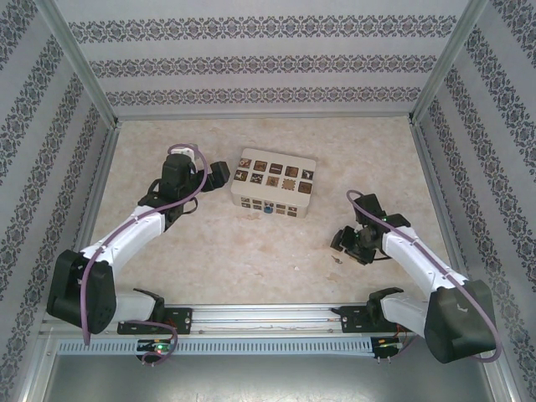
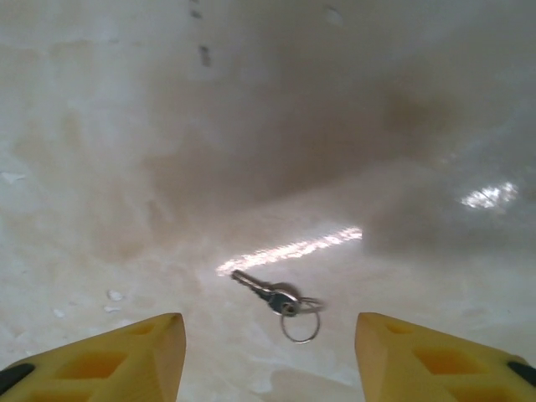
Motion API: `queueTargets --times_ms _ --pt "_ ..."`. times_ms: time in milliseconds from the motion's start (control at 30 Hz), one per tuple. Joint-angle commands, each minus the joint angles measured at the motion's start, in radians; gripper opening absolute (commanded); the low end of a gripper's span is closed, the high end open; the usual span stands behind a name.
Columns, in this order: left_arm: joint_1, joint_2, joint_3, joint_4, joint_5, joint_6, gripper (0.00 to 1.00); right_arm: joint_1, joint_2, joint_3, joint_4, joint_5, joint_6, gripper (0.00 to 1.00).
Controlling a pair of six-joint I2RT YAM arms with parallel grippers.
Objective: Unlock the padlock with the key
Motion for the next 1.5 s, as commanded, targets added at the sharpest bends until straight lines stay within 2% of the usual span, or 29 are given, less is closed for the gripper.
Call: queueTargets --times_ms 0,267,800,1100,1467 --pt "0.010 -0.015 -0.020 0.032 -0.033 0.023 0.99 -0.034 -0.015 -0.040 -0.003 -0.061 0.051 0.55" --pt "0.010 -0.012 -0.034 0.029 -0.029 0.013 0.99 -0.057 -0.002 -0.099 0.059 -0.108 0.101 0.48" --pt "0.011 -0.017 -0.014 0.000 -0.033 0.033 0.99 -0.056 0.057 -0.131 0.147 -0.152 0.132 0.41" --pt "0.012 -0.017 -0.009 -0.007 -0.035 0.029 0.99 -0.055 0.072 -0.142 0.174 -0.168 0.138 0.34" --pt "0.012 -0.011 -0.004 -0.012 -0.033 0.029 0.99 -0.055 0.032 -0.136 0.161 -0.176 0.154 0.33"
